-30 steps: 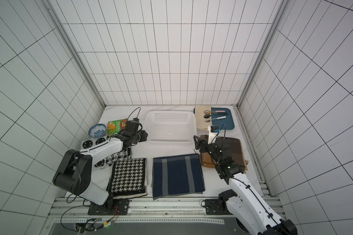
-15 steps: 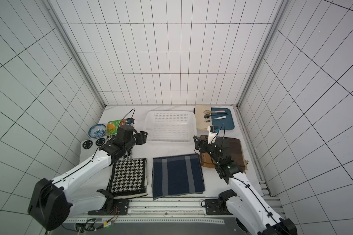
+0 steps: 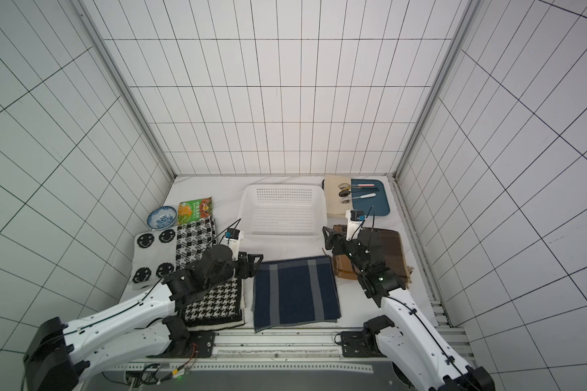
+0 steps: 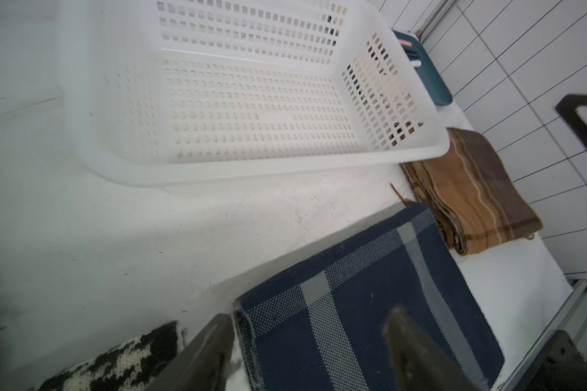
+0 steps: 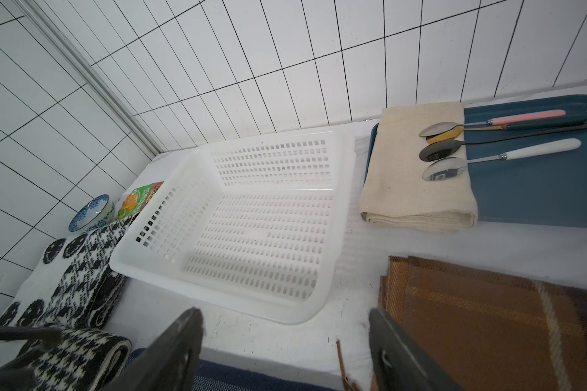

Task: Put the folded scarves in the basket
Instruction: Pick up the scarf at the center of the board.

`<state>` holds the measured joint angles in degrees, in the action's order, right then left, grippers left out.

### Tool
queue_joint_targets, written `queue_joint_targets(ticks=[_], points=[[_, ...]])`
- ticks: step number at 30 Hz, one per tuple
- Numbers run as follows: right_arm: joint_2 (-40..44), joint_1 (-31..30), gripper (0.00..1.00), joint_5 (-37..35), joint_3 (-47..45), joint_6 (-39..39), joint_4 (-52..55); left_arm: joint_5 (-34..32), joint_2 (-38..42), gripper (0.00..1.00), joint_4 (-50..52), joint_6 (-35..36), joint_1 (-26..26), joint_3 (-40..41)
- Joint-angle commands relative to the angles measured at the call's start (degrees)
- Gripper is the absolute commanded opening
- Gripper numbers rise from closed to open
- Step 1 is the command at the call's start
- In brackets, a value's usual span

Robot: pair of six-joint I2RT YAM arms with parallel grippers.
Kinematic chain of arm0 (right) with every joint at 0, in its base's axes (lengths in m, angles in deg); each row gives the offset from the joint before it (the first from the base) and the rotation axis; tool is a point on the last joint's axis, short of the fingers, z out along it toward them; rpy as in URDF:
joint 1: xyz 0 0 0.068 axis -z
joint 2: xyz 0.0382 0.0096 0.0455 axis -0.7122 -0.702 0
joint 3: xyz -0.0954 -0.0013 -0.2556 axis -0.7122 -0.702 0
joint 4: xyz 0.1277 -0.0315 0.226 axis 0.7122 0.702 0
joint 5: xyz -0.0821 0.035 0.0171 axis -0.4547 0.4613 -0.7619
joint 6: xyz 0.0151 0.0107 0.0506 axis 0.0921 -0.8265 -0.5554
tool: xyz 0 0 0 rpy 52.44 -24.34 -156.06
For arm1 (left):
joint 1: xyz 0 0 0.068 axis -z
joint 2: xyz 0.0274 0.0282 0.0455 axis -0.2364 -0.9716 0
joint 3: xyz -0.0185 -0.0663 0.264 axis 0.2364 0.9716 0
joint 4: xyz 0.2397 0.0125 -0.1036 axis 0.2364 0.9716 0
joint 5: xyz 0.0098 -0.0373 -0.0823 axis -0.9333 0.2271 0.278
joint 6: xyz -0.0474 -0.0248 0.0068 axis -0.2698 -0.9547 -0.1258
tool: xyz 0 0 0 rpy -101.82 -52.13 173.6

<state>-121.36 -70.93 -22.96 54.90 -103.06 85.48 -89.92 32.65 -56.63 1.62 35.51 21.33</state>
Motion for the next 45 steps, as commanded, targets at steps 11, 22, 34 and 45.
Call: queue_joint_targets(ticks=[11, 22, 34, 45], points=[[1.26, -0.50, 0.79, -0.83, -0.05, 0.20, 0.56, -8.69, -11.48, 0.87, -11.59, -4.01, 6.61, 4.68], [1.90, -0.50, 0.79, -1.07, -0.32, 0.23, 0.60, -9.91, -18.19, 0.88, -16.53, -6.31, 3.55, 6.42], [2.09, -0.50, 0.79, -1.42, -0.51, 0.24, 0.78, -4.18, -29.29, 0.57, -27.94, -8.07, 3.73, 8.14], [3.39, -1.26, 0.78, 7.23, -2.32, -3.75, 5.43, -8.44, -25.65, 0.23, -27.80, -5.42, -0.81, 10.95]])
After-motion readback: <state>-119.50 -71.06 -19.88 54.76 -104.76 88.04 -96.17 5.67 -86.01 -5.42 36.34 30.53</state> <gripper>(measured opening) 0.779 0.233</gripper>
